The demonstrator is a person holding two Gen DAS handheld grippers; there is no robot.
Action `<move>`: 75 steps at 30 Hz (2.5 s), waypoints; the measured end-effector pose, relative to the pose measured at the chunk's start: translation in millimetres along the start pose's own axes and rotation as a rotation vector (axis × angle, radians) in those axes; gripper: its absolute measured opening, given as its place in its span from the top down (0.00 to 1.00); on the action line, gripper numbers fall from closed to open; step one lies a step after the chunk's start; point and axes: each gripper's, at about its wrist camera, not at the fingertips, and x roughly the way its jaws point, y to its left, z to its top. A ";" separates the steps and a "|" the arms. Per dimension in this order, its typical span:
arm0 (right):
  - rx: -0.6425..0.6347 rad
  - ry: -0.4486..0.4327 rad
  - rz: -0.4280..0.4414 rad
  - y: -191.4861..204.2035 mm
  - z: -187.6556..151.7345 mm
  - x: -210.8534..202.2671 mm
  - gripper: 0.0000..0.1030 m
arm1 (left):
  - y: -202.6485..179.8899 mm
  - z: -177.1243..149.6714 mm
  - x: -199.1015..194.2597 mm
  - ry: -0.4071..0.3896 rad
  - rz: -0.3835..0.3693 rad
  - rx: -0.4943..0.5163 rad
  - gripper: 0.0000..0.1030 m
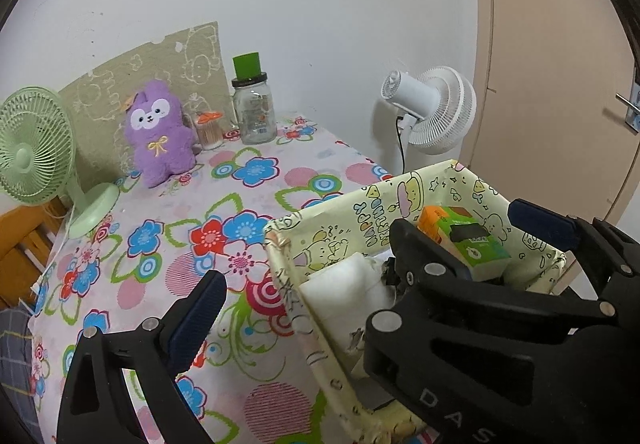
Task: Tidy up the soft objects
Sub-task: 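Lower the green tissue box into the box and open the right tool, then withdraw both tools from the box and move them over the tablecloth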
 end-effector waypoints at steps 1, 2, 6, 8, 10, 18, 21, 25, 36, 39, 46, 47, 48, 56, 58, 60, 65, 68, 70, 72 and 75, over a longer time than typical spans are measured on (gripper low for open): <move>-0.001 0.000 0.000 1.5 -0.8 -2.2 0.12 | 1.0 -0.9 -2.1 -0.001 -0.001 -0.003 0.03; -0.001 -0.001 -0.002 2.7 -1.4 -3.9 0.12 | 2.2 -1.8 -4.0 -0.002 -0.003 -0.005 0.03; -0.007 -0.005 -0.006 8.3 -3.5 -12.4 0.12 | 5.6 -5.0 -11.6 -0.010 -0.006 -0.013 0.03; -0.012 -0.008 -0.009 10.8 -4.7 -16.7 0.12 | 7.3 -6.5 -15.6 -0.015 -0.005 -0.015 0.03; -0.017 -0.013 -0.011 13.7 -5.7 -21.1 0.12 | 9.1 -8.0 -20.3 -0.020 -0.003 -0.019 0.03; -0.041 -0.035 -0.010 27.5 -7.8 -40.2 0.12 | 17.1 -14.4 -40.1 -0.047 0.006 -0.026 0.03; -0.050 -0.045 -0.006 32.9 -8.6 -48.0 0.12 | 20.5 -17.0 -47.1 -0.056 0.011 -0.030 0.03; -0.060 -0.053 -0.001 38.9 -10.4 -56.6 0.12 | 24.7 -20.5 -55.5 -0.064 0.018 -0.035 0.03; -0.084 -0.068 0.017 58.8 -17.5 -75.8 0.12 | 39.0 -32.6 -77.9 -0.086 0.038 -0.050 0.03; -0.092 -0.075 0.024 65.5 -19.4 -81.2 0.12 | 43.9 -35.5 -83.8 -0.092 0.046 -0.056 0.03; -0.117 -0.089 0.044 83.0 -23.3 -91.2 0.12 | 58.7 -43.5 -96.5 -0.105 0.066 -0.074 0.03; -0.121 -0.091 0.047 85.6 -23.9 -92.4 0.12 | 60.2 -44.8 -97.7 -0.106 0.069 -0.076 0.03; -0.125 -0.093 0.050 87.6 -24.3 -93.6 0.12 | 62.5 -45.8 -99.0 -0.106 0.072 -0.077 0.03; -0.146 -0.101 0.088 112.8 -28.3 -97.1 0.12 | 83.3 -54.9 -107.9 -0.106 0.107 -0.088 0.03; -0.151 -0.101 0.097 119.1 -29.1 -96.9 0.12 | 88.9 -57.0 -109.4 -0.105 0.115 -0.094 0.03; -0.159 -0.099 0.105 125.7 -29.3 -96.1 0.12 | 95.3 -59.3 -110.6 -0.106 0.122 -0.105 0.03; -0.184 -0.102 0.115 143.7 -30.6 -94.7 0.12 | 110.6 -64.6 -112.7 -0.109 0.131 -0.131 0.03; -0.197 -0.103 0.121 153.4 -31.4 -92.5 0.12 | 120.1 -66.9 -111.3 -0.104 0.141 -0.147 0.03; -0.205 -0.100 0.126 158.8 -31.8 -89.9 0.12 | 126.5 -68.2 -109.0 -0.097 0.148 -0.158 0.03; -0.210 -0.096 0.132 163.2 -32.4 -87.4 0.12 | 131.4 -69.3 -106.3 -0.093 0.151 -0.165 0.03; -0.221 -0.088 0.142 171.3 -33.2 -81.6 0.12 | 138.3 -71.4 -101.6 -0.084 0.155 -0.172 0.03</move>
